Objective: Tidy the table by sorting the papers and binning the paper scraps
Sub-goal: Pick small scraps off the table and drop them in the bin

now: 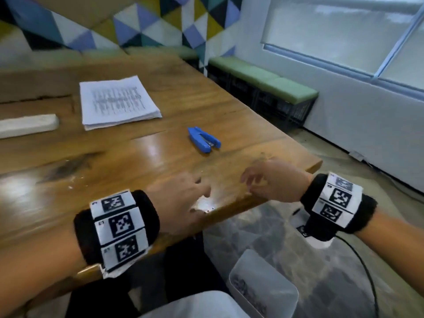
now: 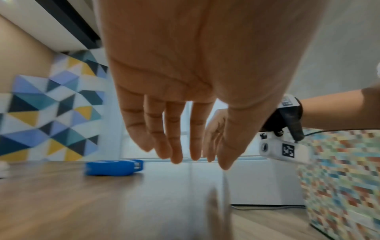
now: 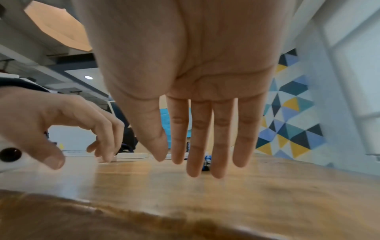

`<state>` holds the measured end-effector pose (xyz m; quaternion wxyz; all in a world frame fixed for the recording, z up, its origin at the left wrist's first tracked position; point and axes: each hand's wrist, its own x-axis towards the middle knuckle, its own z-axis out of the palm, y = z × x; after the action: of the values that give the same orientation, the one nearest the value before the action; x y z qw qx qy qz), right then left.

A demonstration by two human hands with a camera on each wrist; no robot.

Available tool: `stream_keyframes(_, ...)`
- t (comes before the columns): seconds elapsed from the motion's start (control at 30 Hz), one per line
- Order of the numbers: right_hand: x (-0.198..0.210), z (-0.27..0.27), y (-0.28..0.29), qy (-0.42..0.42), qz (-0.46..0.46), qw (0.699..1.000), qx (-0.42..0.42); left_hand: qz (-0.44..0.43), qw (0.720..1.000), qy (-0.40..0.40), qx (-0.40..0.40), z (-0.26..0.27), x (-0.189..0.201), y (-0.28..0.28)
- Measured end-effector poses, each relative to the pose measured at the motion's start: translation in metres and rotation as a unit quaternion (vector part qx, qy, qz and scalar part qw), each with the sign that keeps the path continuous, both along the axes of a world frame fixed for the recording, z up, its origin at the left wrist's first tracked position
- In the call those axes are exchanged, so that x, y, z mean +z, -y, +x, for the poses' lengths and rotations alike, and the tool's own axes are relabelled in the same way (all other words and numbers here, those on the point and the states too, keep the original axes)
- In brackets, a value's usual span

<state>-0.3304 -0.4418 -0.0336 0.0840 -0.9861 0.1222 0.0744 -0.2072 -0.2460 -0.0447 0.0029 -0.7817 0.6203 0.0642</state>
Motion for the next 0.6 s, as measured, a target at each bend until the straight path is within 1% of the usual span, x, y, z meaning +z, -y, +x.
stream_keyframes(0.07,0.004,0.022,-0.012,-0.013,-0.014,1.000,0.017,-0.014,0.999,-0.006,0.047,0.021,0.005,-0.022)
stream_keyframes(0.13,0.002,0.041,-0.022,-0.041,-0.023,0.999,0.024,-0.009,0.997,-0.007,0.082,0.041,0.009,-0.044)
stream_keyframes(0.27,-0.012,0.071,-0.038,-0.131,-0.095,0.985,0.066,0.037,0.985,-0.002,0.169,0.074,0.003,-0.089)
stream_keyframes(0.33,-0.016,0.078,-0.048,-0.158,-0.108,0.979,0.067,0.075,0.974,0.001,0.212,0.088,-0.003,-0.111)
stream_keyframes(0.43,-0.021,0.083,-0.064,-0.171,-0.095,0.978,0.077,0.128,0.955,0.003,0.267,0.102,-0.008,-0.137)
stream_keyframes(0.6,-0.028,0.096,-0.093,-0.182,-0.042,0.977,0.102,0.168,0.927,-0.007,0.336,0.111,-0.008,-0.163)
